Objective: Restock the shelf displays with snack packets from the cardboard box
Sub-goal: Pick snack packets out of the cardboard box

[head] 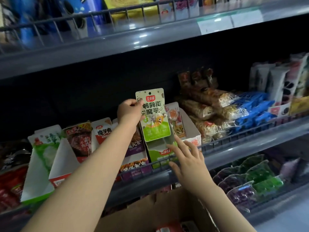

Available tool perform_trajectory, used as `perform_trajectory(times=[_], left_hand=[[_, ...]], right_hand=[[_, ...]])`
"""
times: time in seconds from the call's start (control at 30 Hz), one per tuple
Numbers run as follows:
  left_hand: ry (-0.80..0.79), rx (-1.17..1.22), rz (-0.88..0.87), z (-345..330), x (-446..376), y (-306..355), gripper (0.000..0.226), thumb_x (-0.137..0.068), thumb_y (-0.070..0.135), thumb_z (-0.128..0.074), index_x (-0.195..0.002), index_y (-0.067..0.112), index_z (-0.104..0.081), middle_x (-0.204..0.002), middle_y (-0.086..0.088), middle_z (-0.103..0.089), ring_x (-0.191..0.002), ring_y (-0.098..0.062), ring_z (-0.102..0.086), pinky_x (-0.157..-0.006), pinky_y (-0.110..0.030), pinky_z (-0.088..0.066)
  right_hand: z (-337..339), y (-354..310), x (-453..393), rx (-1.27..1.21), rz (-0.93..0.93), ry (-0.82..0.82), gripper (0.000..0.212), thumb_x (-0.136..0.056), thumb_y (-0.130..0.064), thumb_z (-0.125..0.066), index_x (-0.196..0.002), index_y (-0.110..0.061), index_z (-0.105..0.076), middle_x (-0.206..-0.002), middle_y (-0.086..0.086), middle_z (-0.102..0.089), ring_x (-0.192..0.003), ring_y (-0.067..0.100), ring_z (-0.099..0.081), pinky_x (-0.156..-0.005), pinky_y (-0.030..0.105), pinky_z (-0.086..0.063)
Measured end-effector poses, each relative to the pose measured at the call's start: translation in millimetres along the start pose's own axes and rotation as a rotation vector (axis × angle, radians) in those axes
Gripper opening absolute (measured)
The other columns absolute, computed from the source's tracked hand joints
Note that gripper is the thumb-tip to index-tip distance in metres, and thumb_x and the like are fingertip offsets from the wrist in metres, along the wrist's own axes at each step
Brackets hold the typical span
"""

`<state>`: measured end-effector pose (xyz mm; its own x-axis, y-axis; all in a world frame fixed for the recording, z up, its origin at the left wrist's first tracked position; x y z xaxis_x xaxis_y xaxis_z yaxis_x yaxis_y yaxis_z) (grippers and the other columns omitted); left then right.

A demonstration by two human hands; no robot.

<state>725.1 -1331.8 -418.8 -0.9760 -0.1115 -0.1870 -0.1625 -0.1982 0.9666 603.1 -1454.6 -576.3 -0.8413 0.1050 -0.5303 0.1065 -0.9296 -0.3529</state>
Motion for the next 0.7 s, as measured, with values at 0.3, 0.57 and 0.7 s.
perform_trajectory(times=[0.3,0.57,0.7], left_hand=[[-0.072,-0.219,-0.044,-18,-3,-37,0.022,-0.095,0.017,-0.055,-0.075,0.022,-0.047,-0.078,0.008,-0.051,-0.068,-0.020,-0.066,-0.072,-0.035,-0.056],[-0.146,-0.531,-0.287,-15,-17,-34,0.021,-0.083,0.005,-0.068,-0.099,0.017,-0.060,-0.104,0.002,-0.059,-0.091,-0.012,-0.055,-0.061,-0.014,-0.040],[-0.112,-0.550,-0.304,-17,-29,-30,0.023,-0.082,0.011,-0.071,-0.105,0.009,-0.069,-0.111,-0.004,-0.065,-0.093,-0.011,-0.056,-0.075,-0.021,-0.040]], right_hand=[[5,-4,-4,-0.052,0.014,0.080,0.038,-0.085,-0.039,-0.056,-0.122,-0.030,-0.051,-0.144,-0.007,-0.041,-0.126,0.017,-0.026,-0.095,0.047,-0.043],[0,-2,-3,-0.052,0.029,0.165,0.041,-0.080,-0.039,-0.060,-0.119,-0.030,-0.050,-0.139,-0.005,-0.046,-0.122,0.018,-0.029,-0.091,0.044,-0.047],[-2,-2,-3,-0.041,0.037,0.192,0.041,-0.078,-0.041,-0.058,-0.117,-0.030,-0.051,-0.137,-0.006,-0.048,-0.119,0.017,-0.031,-0.090,0.041,-0.049]])
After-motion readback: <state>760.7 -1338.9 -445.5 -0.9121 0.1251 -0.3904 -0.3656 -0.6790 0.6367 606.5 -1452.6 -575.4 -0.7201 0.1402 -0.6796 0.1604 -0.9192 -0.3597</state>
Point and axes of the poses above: each hand's wrist, its own x-axis away from the middle knuckle, its own z-axis out of the back of the hand, y = z × x, the point moved 2 cm from there along -x, towards the middle knuckle
